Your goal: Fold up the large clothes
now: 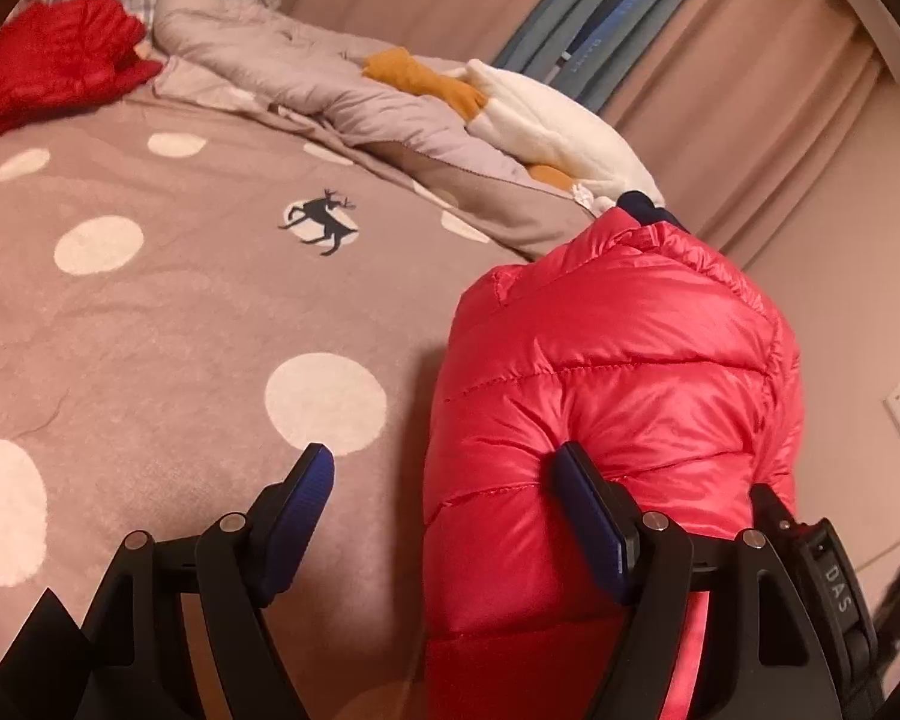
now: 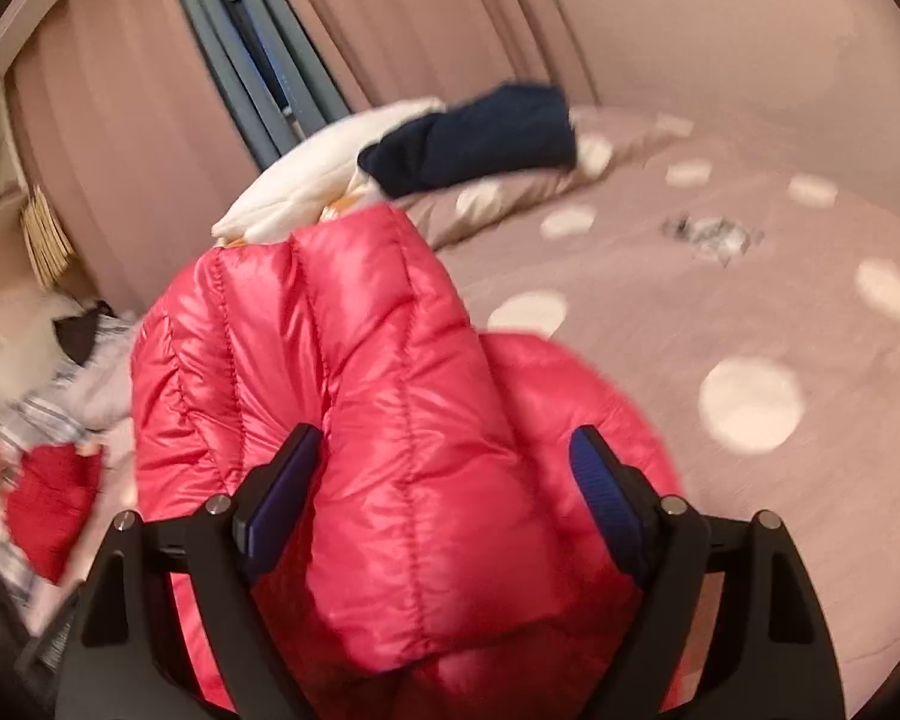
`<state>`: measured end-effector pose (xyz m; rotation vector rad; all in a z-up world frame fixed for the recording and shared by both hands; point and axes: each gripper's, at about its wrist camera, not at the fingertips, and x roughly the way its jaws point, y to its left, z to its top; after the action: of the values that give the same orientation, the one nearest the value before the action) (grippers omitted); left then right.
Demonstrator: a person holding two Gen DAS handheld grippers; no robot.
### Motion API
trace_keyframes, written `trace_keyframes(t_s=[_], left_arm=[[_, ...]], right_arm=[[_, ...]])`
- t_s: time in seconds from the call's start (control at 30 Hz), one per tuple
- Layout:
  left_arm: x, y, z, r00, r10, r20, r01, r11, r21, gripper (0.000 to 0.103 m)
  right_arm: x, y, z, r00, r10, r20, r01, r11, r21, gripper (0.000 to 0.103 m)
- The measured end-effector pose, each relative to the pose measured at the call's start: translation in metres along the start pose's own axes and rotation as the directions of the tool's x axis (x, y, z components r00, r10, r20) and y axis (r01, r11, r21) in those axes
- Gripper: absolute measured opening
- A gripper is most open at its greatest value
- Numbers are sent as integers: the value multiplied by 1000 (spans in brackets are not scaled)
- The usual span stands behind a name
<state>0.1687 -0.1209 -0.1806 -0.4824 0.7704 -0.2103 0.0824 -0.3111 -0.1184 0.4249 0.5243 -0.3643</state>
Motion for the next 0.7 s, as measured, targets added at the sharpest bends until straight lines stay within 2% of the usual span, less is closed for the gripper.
trace_keyframes(t_s=[0.1, 0.17, 0.2, 0.3, 0.37, 0.47, 0.53, 0.63, 0.7], left_arm=[[5, -10, -6, 999, 45, 26, -46, 997, 62, 76], [12, -12, -10, 997, 66, 31, -69, 993, 92, 77], [16, -12, -11, 997, 77, 26, -79, 993, 92, 77], [24, -14, -14, 998, 57, 10, -58, 994, 89, 77], [30, -20, -17, 997, 75, 13, -76, 991, 112, 79], [34, -31, -27, 989, 118, 92, -135, 967, 217, 79], [38, -29, -29, 989, 112, 96, -129, 972, 197, 79], [44, -20, -27, 996, 64, 57, -71, 988, 137, 79], [44, -21, -29, 996, 64, 67, -73, 988, 139, 80]], right_arm=[[-2, 0, -7, 996, -79, 43, 84, 990, -118, 86], [10, -9, -14, 993, -115, 22, 117, 985, -129, 86], [17, -15, -17, 994, -110, -4, 110, 989, -101, 86], [43, -53, -23, 996, 2, -88, 4, 998, 67, 87], [50, -60, -26, 995, 2, -101, 5, 998, 68, 88], [51, -59, -31, 995, -20, -102, 26, 999, 48, 88], [52, -56, -35, 994, -40, -101, 44, 998, 42, 88], [50, -54, -35, 993, -34, -114, 40, 998, 52, 88], [50, -55, -35, 993, -36, -115, 43, 997, 57, 88]])
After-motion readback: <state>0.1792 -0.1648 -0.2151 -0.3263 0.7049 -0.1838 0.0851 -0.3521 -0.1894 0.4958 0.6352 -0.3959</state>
